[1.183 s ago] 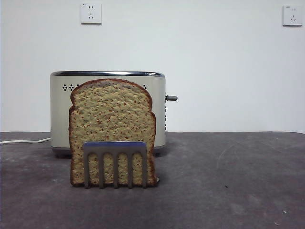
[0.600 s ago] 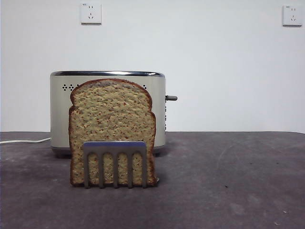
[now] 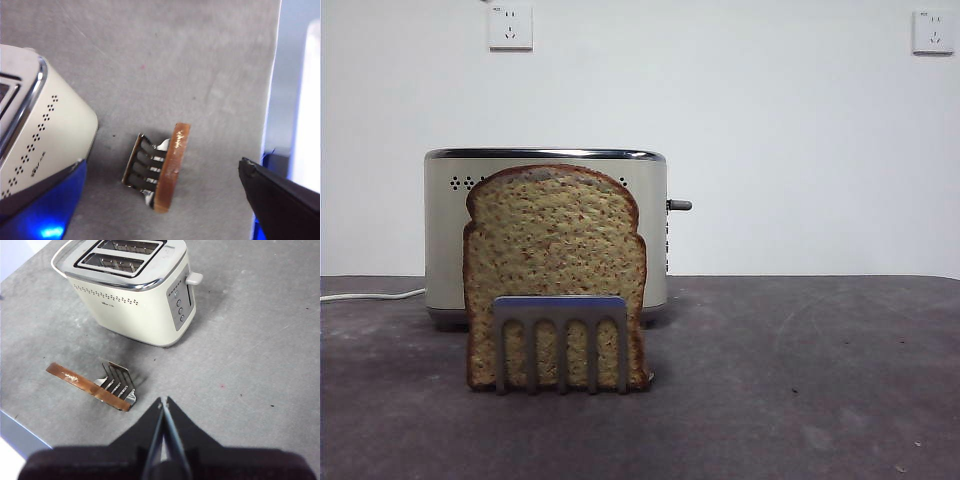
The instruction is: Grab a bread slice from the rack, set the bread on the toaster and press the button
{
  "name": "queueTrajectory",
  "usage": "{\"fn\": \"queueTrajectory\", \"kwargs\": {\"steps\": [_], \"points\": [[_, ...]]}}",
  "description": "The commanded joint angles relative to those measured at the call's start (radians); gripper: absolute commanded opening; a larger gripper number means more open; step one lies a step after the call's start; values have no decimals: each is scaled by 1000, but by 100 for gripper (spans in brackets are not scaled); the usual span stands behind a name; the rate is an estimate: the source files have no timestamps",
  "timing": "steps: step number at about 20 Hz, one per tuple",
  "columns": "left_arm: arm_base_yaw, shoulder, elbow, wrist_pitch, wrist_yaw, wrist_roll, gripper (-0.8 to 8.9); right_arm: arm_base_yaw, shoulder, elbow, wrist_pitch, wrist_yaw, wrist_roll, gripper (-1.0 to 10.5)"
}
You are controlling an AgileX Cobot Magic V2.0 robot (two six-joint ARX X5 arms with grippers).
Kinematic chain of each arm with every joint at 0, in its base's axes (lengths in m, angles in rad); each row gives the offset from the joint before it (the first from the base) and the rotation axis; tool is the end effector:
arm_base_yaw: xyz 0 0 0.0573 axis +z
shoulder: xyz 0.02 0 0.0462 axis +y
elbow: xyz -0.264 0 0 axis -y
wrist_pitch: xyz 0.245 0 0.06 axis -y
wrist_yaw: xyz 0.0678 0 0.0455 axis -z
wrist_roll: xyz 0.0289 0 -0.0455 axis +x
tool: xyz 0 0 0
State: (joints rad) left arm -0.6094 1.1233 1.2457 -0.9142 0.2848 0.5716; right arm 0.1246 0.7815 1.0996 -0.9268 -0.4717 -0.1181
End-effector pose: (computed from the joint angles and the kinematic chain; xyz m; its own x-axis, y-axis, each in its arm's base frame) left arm 0.1665 -0.1261 0.3630 0.3921 -0.6163 -0.6830 0.9138 0.3465 0.2119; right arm 0.1207 0.0284 0.3696 0.6687 0.5417 -0.5094 -0.5441 0.8234 0.1614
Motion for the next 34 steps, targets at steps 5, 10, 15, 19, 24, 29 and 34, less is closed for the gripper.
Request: {"fn": "queueTrajectory", "kwargs": {"steps": [5, 10, 15, 19, 24, 29, 34], "points": [[-100, 208, 6, 24, -102, 140, 565, 2, 15, 2, 2, -2, -12, -11], [-123, 341, 6, 28, -130, 163, 561, 2, 24, 2, 2, -2, -12, -11], [-124, 401, 6, 22, -155, 166, 204, 2, 24, 2, 2, -2, -12, -11], [-124, 401, 6, 19, -153, 166, -10, 2, 24, 2, 2, -2, -12, -11], [-124, 401, 6, 18, -149, 165, -9, 2, 24, 2, 2, -2, -12, -11], [-124, 383, 41, -9, -149, 166, -9, 2, 24, 2, 2, -2, -13, -11], [-124, 365, 210, -130, -154, 166, -8, 2, 26, 2, 2, -2, -14, -11]]}}
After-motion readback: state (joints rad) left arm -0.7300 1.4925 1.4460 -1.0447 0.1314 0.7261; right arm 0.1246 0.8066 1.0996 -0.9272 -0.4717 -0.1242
